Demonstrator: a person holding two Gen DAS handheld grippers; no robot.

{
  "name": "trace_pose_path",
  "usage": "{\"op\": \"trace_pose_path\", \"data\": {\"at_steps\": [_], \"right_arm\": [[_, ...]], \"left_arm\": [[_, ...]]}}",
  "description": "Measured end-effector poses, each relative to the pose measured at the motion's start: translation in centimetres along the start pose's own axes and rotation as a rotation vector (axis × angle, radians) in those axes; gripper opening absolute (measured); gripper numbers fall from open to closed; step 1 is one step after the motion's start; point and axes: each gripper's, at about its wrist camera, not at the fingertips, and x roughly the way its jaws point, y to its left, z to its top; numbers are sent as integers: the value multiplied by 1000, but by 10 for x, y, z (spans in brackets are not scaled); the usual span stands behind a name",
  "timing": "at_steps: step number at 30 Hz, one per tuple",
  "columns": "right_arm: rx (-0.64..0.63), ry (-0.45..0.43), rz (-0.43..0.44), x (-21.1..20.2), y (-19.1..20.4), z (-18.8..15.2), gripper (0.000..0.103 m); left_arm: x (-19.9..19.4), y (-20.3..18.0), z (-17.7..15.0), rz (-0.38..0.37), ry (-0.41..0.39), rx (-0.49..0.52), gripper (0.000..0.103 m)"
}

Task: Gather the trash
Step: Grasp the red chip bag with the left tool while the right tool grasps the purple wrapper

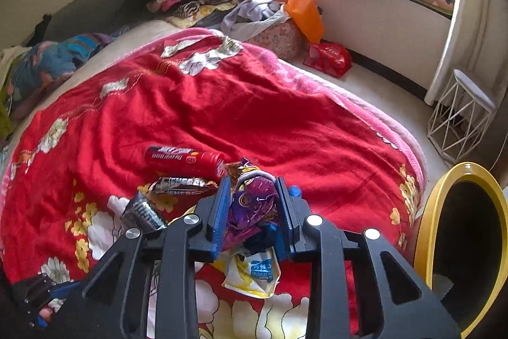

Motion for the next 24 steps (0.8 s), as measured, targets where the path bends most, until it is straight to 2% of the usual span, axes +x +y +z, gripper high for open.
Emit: {"op": "trace_pose_path", "data": {"at_steps": [2, 3, 5, 13, 24], "right_arm": [[-10, -7, 16, -5, 2, -1, 22], [-14, -18, 20, -8, 3, -1, 15], [-16, -43, 26, -18, 3, -1, 15], [-1, -113, 77, -56, 3, -7, 15], [-57, -141, 127, -87, 28, -36, 14]], "left_arm": [[2, -2, -1, -5, 9, 5, 30], [3, -2, -1, -15, 14, 5, 28], [5, -1, -2, -29, 23, 3, 18], [-3, 3, 0, -52, -8, -28, 14], [-26, 1, 15, -45, -93, -47, 12]]}}
